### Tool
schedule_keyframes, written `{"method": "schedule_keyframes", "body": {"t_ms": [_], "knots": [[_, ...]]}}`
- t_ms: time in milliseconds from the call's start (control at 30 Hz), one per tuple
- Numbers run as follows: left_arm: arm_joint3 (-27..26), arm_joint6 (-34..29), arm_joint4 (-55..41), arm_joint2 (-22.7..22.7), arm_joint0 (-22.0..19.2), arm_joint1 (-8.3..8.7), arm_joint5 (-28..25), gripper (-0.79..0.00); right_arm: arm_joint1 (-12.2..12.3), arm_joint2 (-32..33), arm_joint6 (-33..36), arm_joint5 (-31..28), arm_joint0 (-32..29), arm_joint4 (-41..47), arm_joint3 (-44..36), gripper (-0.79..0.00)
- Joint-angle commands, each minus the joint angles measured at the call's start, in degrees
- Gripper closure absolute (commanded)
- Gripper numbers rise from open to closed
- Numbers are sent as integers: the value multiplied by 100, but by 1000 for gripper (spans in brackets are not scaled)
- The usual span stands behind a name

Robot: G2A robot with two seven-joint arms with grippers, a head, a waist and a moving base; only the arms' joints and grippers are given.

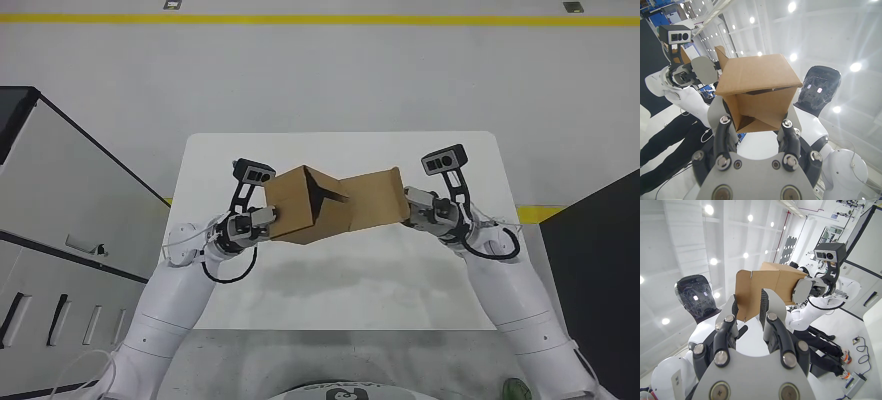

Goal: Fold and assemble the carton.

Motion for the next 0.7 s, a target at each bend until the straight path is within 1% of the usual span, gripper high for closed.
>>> {"method": "schedule_keyframes", "body": {"t_ms": [0,33,100,167,233,667], "knots": [[-8,-4,10,-9,9,-3,4,0,-4,-1,-11,6,5,-31,-6,-188],[-10,-6,21,-14,14,-4,6,0,-5,2,-11,3,8,-54,-14,-145],[-13,2,41,-27,26,-6,-2,0,-6,12,-20,12,6,-83,-41,-105],[-24,50,237,-72,28,2,-50,0,-4,30,-27,27,-7,-120,-69,-95],[-47,76,299,-82,56,3,-76,0,-1,58,-37,44,-30,-152,-90,-105],[-166,262,890,-147,134,29,-262,0,30,192,-185,250,-125,-546,-216,-12]]}}
